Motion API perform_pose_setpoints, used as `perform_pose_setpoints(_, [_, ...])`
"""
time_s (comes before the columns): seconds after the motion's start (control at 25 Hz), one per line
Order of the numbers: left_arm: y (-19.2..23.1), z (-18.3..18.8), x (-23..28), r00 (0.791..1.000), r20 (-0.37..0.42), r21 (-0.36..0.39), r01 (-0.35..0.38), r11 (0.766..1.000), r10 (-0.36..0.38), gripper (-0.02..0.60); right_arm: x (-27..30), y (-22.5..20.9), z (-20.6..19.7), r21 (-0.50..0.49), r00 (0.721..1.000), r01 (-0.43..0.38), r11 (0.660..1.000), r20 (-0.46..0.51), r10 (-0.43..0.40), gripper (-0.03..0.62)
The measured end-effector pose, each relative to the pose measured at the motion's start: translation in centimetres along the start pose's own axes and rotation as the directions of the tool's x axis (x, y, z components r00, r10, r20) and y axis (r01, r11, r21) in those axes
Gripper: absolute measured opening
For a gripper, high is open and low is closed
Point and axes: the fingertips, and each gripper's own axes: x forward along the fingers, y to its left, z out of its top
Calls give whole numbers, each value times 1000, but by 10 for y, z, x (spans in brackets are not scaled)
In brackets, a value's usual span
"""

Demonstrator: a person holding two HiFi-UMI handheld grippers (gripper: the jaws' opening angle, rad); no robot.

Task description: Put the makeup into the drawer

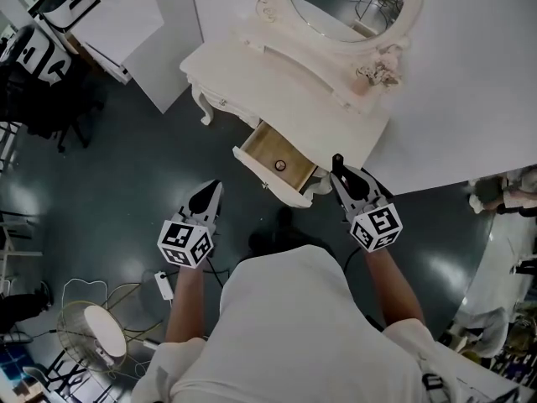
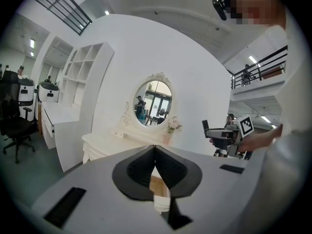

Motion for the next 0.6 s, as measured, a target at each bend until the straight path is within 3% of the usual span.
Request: perform_pose_setpoints(0.6, [22, 4, 74, 995, -53, -37, -87, 995, 85, 17, 84, -54, -31, 58, 985, -132, 990, -104, 137, 104])
